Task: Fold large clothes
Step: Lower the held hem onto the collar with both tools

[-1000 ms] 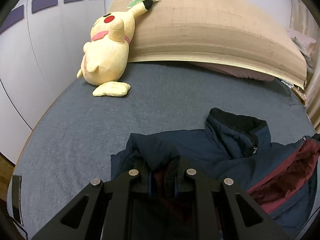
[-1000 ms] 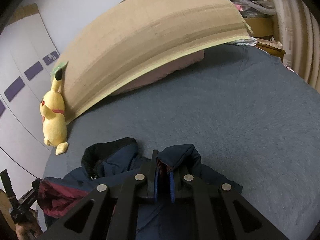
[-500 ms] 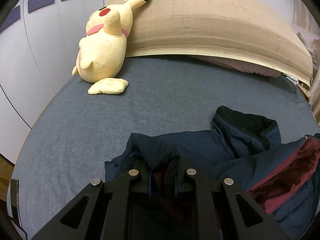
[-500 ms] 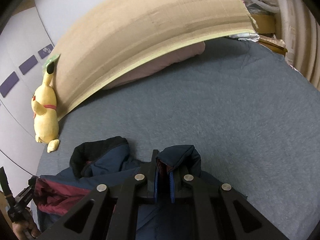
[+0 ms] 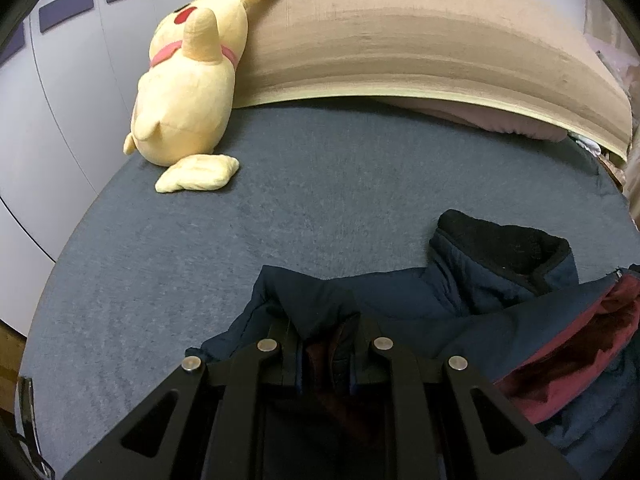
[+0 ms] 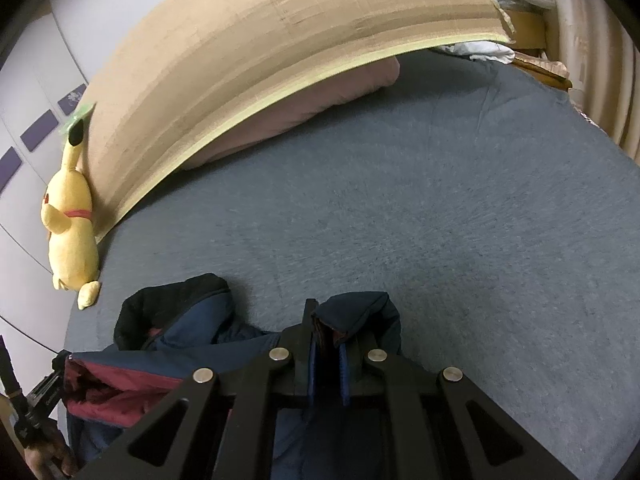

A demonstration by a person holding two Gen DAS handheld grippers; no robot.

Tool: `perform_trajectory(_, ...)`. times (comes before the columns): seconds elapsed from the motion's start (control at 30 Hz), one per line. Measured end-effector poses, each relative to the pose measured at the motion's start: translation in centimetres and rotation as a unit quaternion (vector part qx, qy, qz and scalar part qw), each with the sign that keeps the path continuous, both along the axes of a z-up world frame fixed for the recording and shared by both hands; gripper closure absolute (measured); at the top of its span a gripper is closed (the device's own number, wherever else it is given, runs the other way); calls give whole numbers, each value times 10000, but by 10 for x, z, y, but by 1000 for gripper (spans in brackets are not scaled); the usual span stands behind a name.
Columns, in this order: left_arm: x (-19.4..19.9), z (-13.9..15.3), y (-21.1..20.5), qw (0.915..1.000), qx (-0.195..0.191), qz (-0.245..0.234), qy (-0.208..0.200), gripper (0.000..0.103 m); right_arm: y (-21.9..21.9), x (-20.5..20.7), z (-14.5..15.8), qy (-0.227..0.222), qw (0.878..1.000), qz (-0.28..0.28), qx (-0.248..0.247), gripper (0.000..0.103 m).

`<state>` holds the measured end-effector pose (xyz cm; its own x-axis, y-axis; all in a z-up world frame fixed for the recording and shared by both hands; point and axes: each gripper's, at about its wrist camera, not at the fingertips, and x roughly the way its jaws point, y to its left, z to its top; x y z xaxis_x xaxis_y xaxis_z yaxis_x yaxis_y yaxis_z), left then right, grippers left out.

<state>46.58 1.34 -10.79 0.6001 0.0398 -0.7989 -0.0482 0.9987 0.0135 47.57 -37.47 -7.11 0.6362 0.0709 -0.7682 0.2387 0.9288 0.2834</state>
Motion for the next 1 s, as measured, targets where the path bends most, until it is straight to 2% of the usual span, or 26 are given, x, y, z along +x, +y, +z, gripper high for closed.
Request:
perform_trajectory(0.6,25,-26,5,9990,-207,123,387,85,7,32,-32,529,9985,98,-53,94)
perform_trajectory(0.83,27,-28,11,9979,-378,274,446,85,8,36,-32,526,9985,99,-68,94)
perform_trajectory(1.0,29,-30,2,9979,-136,367,512,81,-2,34,-36,540,9979,-31,363,89)
